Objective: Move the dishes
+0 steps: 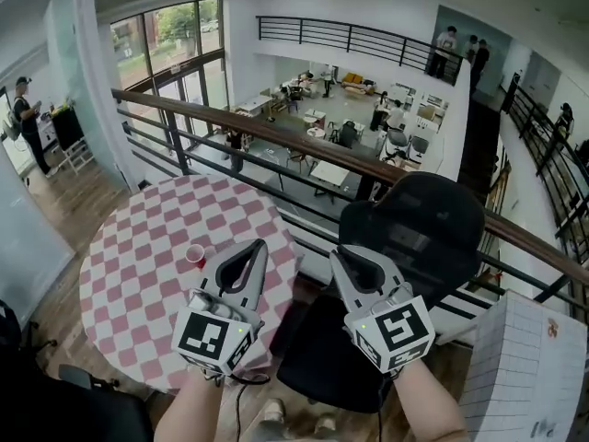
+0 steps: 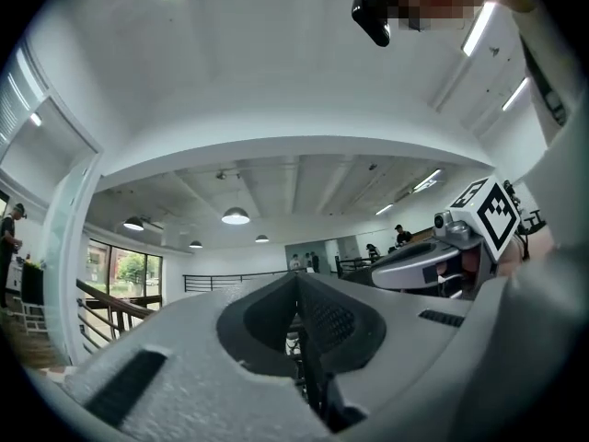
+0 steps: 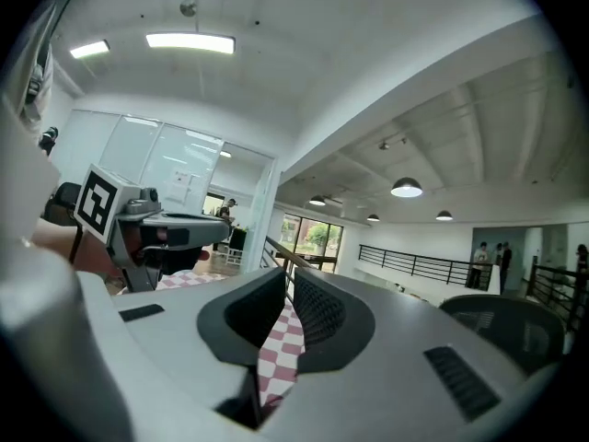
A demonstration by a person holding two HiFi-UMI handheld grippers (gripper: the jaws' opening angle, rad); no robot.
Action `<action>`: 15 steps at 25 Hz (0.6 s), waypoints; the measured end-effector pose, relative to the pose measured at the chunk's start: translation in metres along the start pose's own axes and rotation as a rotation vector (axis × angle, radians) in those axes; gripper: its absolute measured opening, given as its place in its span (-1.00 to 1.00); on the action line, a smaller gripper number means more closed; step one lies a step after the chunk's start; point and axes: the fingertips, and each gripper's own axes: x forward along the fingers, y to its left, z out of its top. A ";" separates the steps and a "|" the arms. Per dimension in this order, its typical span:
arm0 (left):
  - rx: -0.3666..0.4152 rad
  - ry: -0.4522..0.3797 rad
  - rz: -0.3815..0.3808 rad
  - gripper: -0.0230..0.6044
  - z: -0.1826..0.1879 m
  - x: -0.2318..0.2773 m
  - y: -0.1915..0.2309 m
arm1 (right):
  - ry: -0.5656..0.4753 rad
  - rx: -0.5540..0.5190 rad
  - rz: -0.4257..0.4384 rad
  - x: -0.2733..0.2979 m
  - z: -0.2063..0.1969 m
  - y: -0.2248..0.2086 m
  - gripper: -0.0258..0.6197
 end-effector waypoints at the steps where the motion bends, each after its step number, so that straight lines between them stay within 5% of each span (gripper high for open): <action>1: -0.001 0.000 -0.018 -0.88 0.000 0.003 -0.012 | -0.005 -0.001 -0.020 -0.012 -0.002 -0.006 -0.80; 15: -0.068 0.002 -0.256 -0.88 -0.010 0.008 -0.154 | -0.010 0.062 -0.306 -0.161 -0.034 -0.043 -0.80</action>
